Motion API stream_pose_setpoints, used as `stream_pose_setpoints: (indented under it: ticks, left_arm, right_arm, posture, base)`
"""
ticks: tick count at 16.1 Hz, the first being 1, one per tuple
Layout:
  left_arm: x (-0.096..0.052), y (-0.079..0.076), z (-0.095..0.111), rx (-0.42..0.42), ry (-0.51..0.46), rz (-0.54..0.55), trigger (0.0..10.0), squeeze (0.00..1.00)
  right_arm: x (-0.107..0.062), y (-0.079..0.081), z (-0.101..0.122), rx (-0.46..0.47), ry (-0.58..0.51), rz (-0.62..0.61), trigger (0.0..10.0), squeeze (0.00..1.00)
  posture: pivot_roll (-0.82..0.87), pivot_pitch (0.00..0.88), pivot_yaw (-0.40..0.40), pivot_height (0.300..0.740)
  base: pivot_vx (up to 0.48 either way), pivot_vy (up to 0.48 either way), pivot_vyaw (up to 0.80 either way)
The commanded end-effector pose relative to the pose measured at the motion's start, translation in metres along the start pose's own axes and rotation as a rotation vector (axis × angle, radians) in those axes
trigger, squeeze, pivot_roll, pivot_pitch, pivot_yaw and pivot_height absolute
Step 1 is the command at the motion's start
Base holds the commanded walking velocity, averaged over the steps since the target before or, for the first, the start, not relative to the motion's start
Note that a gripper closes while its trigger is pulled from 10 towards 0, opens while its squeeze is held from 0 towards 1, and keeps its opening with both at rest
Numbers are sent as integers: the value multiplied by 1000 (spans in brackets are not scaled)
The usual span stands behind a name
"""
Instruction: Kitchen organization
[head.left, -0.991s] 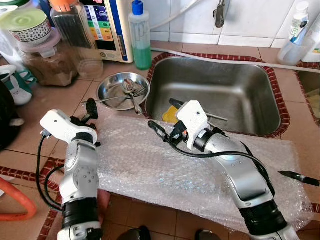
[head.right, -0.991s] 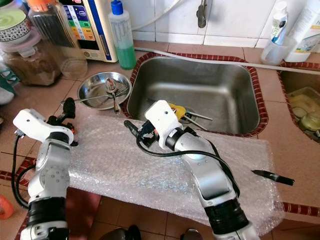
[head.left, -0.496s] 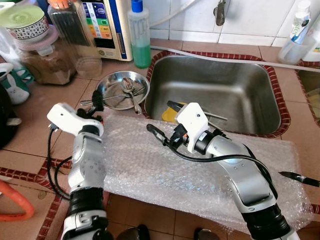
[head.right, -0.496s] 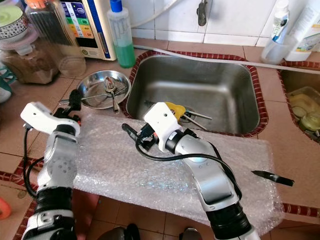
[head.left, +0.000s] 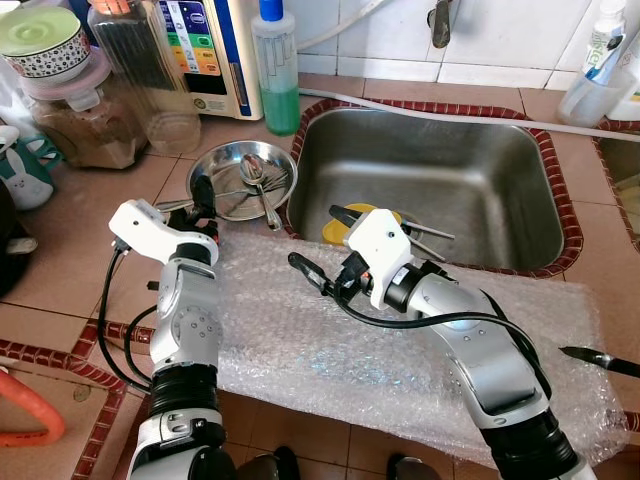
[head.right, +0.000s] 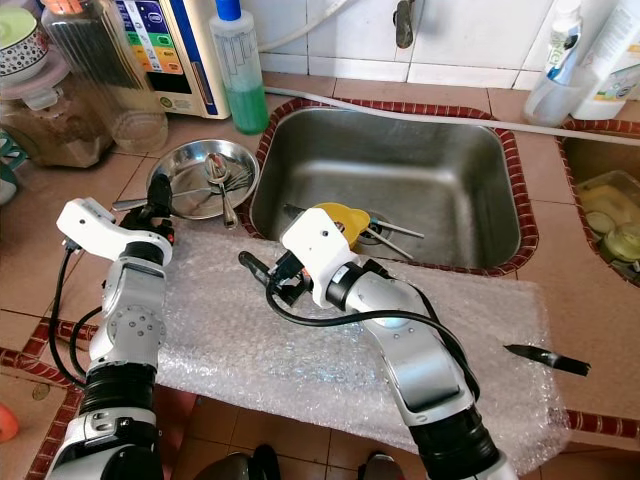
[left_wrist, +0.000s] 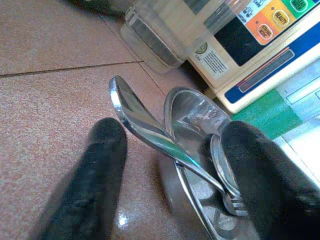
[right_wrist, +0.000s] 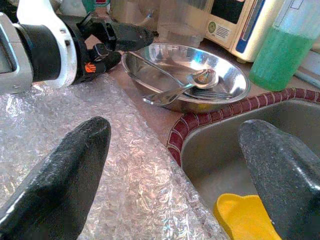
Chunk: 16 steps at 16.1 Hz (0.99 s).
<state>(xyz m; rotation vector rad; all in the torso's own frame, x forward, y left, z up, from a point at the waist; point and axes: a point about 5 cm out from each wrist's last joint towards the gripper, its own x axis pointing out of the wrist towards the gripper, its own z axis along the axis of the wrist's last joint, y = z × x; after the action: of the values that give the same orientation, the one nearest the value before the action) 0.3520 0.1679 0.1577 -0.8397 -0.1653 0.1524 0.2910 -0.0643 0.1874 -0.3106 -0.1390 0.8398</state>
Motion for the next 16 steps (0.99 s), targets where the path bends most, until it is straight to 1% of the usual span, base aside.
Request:
stream_pose_setpoints:
  ticks: [1, 4, 5, 6, 7, 9, 11, 16]
  left_arm:
    - [1, 7, 4, 3, -19, 21, 0, 0]
    - [3, 8, 15, 13, -62, 25, 0, 0]
    - [4, 8, 20, 20, -80, 22, 0, 0]
    - [4, 8, 22, 22, -87, 21, 0, 0]
    - [2, 10, 28, 33, -106, 27, 0, 0]
    - [0, 12, 35, 37, -123, 36, 0, 0]
    - [-1, 12, 36, 33, -127, 41, 0, 0]
    - [-1, 7, 41, 1, -134, 44, 0, 0]
  right_arm:
    - [0, 5, 1, 7, -4, 7, 10000, 0]
    - [4, 3, 0, 8, -8, 5, 10000, 0]
    - [5, -3, 0, 6, -6, -15, 10000, 0]
    - [5, -6, -1, 6, -4, -23, 10000, 0]
    - [5, -12, -2, 7, 0, -52, 10000, 0]
    - [4, -18, -5, 2, 11, -73, 10000, 0]
    - [5, -19, -6, 2, 13, -81, 10000, 0]
    - [7, -22, -7, -2, 7, -88, 10000, 0]
  posture:
    - [-216, 229, 88, 740]
    - [-202, 224, 85, 740]
    - [-193, 225, 88, 740]
    - [-193, 225, 88, 740]
    - [-188, 227, 90, 740]
    - [-175, 235, 96, 740]
    - [-169, 237, 99, 740]
    - [-165, 236, 98, 740]
  base:
    - [0, 0, 0]
    - [0, 0, 0]
    - [0, 0, 0]
    - [0, 0, 0]
    - [0, 0, 0]
    - [0, 0, 0]
    - [0, 0, 0]
    - [0, 0, 0]
